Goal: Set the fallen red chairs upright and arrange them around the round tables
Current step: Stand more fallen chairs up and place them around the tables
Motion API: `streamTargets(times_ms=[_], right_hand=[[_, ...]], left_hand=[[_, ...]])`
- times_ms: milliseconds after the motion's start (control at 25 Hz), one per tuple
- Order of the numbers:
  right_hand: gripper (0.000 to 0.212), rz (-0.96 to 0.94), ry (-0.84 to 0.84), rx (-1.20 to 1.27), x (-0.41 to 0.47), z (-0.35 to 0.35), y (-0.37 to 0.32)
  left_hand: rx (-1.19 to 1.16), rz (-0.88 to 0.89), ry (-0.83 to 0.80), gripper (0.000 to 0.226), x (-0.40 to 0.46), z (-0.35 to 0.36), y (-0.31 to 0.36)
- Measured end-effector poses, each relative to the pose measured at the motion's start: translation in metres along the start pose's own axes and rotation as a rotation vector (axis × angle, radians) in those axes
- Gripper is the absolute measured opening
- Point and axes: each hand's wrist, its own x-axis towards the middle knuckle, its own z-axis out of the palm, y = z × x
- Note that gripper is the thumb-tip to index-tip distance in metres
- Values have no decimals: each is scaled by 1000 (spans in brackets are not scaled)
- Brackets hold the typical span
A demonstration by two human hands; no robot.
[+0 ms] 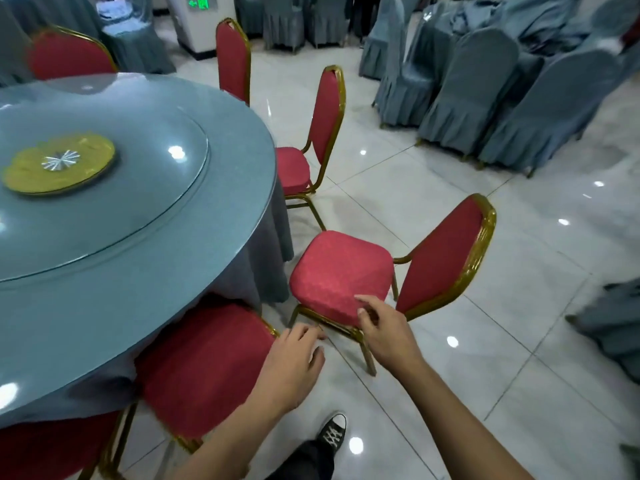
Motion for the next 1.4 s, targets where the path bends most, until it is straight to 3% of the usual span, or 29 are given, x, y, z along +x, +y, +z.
streamTargets(times_ms=[240,640,800,1000,1120,1200,1400], right_hand=[[32,15,142,-10,78,-95,37],[34,29,391,-185,171,-229,144],[38,28,208,-206,220,-265,200],[49,-92,-130,-268,262,-296,266],[46,-180,-223,-258,297,-306,281],[56,-195,-266,-204,322,-307,285],[78,-245,-330,-65,355,-293,292]], left_hand=[[-96,73,-60,21,118,20,74],[-154,110,-114,37,247,74,181],[-208,-14,-168,52,288,114,228],[-206,-329,-189,58,317,170,284],[-208,-502,-31,56,321,197,299],[-202,-585,30,56,324,207,299],[-93,-589,-52,81,329,203,287]])
